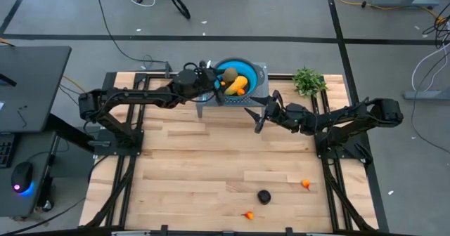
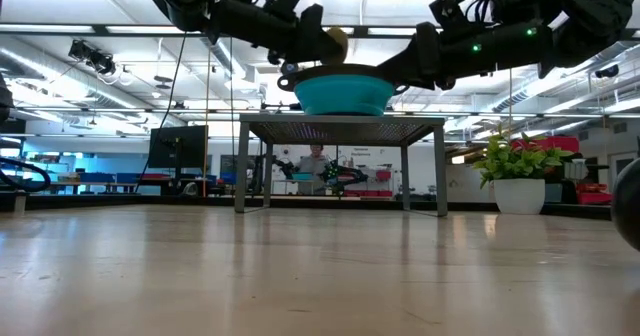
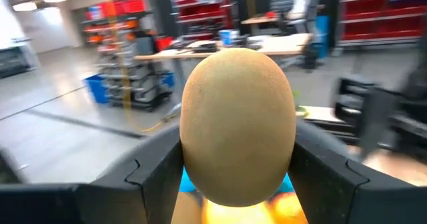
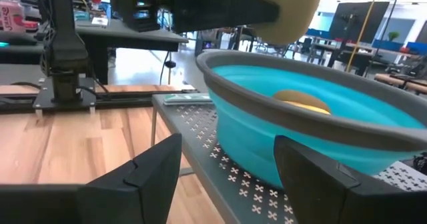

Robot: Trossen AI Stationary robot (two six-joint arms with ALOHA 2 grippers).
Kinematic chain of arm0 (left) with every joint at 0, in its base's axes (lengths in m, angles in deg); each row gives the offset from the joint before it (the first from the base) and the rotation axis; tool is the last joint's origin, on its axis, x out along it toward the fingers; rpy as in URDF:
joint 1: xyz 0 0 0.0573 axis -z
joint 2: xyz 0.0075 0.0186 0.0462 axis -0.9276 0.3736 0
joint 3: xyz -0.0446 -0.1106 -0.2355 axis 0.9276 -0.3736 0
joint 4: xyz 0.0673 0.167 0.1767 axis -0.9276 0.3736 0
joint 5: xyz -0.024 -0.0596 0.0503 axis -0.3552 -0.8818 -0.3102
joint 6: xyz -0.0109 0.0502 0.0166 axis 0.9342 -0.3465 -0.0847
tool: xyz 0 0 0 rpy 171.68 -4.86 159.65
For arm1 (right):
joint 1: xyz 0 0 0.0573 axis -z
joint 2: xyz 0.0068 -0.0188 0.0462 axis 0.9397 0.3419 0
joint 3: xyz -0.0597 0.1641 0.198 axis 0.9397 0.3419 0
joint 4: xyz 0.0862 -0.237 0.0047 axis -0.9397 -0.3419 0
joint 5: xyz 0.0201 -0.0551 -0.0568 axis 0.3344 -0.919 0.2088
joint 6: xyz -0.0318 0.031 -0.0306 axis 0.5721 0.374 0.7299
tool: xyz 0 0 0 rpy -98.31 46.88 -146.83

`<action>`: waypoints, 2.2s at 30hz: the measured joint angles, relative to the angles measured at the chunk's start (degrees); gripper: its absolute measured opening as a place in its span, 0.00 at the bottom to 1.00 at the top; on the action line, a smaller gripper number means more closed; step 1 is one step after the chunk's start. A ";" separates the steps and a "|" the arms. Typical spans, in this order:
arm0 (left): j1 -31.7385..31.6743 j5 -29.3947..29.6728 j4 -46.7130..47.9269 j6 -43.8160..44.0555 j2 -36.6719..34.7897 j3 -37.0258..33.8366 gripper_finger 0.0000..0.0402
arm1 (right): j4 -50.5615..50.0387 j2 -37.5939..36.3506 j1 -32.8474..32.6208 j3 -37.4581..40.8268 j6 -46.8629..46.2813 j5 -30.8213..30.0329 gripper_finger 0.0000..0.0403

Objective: Pick & Place Fruit
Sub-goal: Put the brown kiwi into the blue strainer bowl, then put the black plum into the blue strainer bowl

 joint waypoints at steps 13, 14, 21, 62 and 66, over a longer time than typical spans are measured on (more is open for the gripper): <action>-0.04 9.88 2.59 1.21 0.00 0.00 0.63 | 0.02 0.00 0.81 0.00 1.53 0.01 0.62; -0.04 9.88 2.80 1.25 0.00 0.00 0.64 | 0.24 0.00 0.91 0.00 1.53 0.01 0.62; -0.04 9.75 3.46 1.29 0.00 0.00 0.74 | 0.28 0.00 1.18 0.00 1.53 0.02 0.62; 4.69 -3.24 1.00 5.18 -0.07 0.04 0.85 | -2.50 -0.02 -1.38 -0.04 -10.89 21.06 0.62; 5.48 -3.21 0.96 7.17 -0.07 0.04 0.85 | -3.15 -0.02 -2.03 -0.04 -10.55 20.96 0.62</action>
